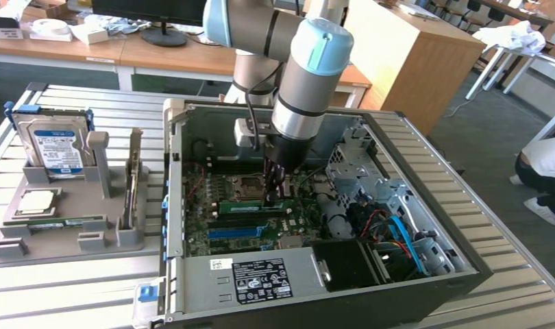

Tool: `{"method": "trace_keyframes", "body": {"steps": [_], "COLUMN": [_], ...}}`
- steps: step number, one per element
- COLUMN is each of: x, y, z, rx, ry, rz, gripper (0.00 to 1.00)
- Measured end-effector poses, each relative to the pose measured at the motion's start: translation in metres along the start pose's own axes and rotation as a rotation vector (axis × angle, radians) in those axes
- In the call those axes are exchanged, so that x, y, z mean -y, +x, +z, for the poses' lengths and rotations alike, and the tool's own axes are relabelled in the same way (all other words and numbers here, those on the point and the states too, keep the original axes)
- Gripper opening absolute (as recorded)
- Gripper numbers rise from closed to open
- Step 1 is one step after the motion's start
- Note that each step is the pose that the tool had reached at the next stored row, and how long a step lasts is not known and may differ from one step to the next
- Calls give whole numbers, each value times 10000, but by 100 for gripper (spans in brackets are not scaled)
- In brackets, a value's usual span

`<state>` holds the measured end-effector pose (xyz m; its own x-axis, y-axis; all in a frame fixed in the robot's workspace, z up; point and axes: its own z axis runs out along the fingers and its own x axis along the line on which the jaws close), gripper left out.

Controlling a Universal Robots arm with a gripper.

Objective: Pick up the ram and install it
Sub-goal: 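Insert the ram into the slot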

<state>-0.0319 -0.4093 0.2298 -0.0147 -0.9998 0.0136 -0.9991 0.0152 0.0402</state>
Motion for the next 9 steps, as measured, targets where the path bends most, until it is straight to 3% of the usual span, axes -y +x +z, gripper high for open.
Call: {"method": "trace_keyframes", "body": {"steps": [9], "x": [0], "y": [1], "z": [0], "rx": [-5], "ry": [2], "rz": [-139], "gripper": [12]}}
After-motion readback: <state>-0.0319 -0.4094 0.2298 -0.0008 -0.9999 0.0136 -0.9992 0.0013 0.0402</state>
